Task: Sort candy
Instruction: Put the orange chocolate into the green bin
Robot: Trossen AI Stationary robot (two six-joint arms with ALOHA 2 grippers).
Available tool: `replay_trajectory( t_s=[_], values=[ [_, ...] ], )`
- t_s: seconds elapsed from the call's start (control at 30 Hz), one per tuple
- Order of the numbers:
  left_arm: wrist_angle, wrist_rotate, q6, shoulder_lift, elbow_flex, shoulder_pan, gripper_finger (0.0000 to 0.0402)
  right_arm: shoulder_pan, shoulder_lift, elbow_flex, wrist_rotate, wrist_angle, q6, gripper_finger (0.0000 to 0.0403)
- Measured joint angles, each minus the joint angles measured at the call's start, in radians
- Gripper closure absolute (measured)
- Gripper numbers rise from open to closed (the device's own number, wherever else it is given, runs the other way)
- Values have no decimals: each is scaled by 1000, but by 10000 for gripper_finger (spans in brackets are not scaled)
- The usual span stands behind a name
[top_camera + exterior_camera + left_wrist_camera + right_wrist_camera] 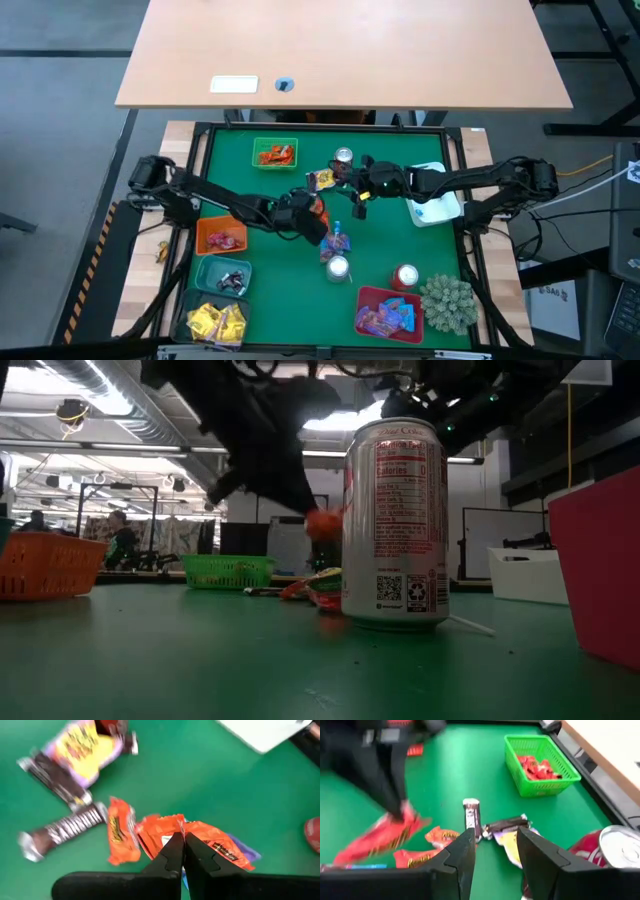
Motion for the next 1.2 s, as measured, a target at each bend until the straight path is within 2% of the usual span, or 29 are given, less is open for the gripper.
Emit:
replay_trajectory(
  t_s=[0.23,0.5,0.8,1.0,1.2],
  values=[
    [-150,8,138,-168,0,93,401,-2,1,0,8,-51,1,258],
    [-290,-22,338,-317,0,288,401,-2,14,0,19,-56,0,258],
    [-309,-90,484,-286,0,487,401,-2,89,0,41,-50,-4,258],
    [-309,-99,534,-245,0,557,401,-2,153,0,107,-33,-8,258],
    [-309,-98,590,-213,0,580,401,-4,208,0,142,-3,-9,258]
  ],
)
